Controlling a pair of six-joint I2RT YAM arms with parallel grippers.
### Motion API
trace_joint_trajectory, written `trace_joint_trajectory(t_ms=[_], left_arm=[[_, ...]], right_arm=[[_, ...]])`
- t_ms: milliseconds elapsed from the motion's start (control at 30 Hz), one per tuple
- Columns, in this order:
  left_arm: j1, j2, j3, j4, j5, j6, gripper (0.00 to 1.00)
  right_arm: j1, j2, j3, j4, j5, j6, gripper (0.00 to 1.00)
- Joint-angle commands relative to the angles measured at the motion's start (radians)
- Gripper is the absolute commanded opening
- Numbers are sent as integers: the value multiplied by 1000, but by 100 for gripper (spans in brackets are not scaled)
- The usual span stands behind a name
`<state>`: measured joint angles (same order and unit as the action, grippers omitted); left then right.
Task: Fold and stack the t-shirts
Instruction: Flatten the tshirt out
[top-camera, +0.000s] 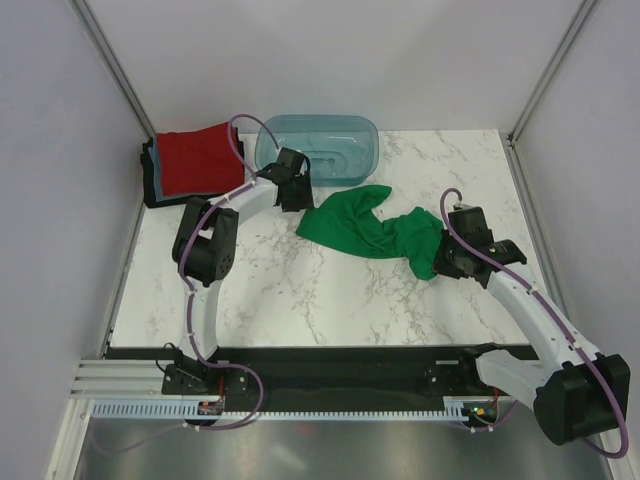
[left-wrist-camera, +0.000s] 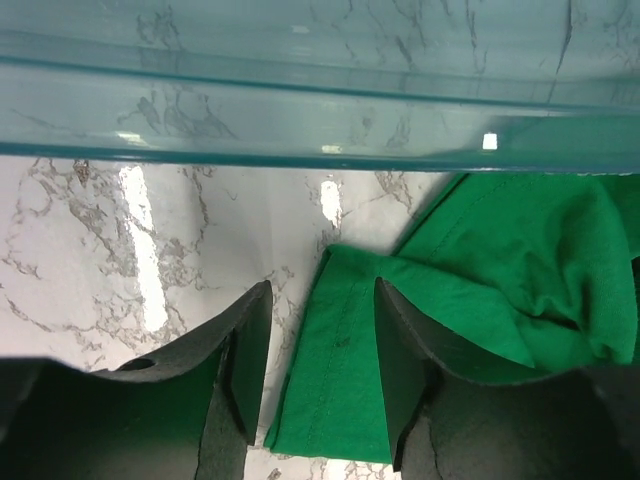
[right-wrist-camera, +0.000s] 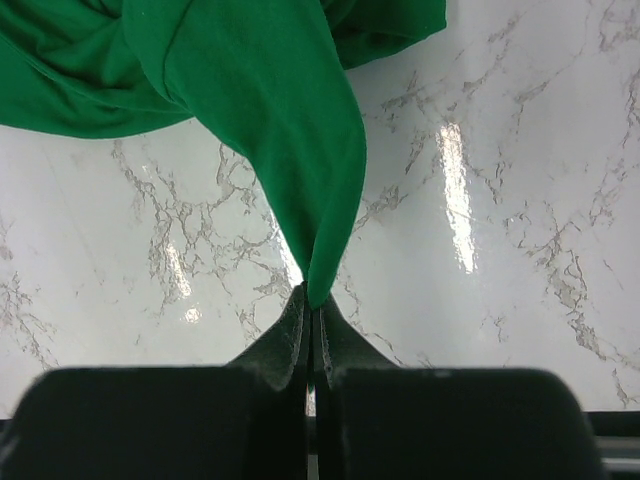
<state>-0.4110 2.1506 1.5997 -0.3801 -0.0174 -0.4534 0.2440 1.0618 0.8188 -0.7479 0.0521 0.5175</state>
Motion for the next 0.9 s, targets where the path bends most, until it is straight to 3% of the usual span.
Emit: trace_joint_trajectory(t_ms=[0, 400, 433, 567, 733, 867], left_arm=[[-2, 17, 14, 47, 13, -25, 50], [5, 64, 19, 75, 82, -21, 37], [3, 66, 17, 78, 82, -24, 33], [5, 54, 14, 81, 91, -21, 2], [5, -41, -13, 57, 89, -11, 2], [5, -269, -64, 14, 60, -7, 2]], right_arm=[[-5, 3, 2, 19, -3, -17, 0], [-5, 18, 0, 19, 3, -22, 0], [-5, 20, 0, 19, 3, -22, 0], [-3, 20, 0, 19, 5, -20, 0], [-5, 15, 49, 4, -8, -10, 0], [-3, 21, 169, -36, -18, 1, 0]])
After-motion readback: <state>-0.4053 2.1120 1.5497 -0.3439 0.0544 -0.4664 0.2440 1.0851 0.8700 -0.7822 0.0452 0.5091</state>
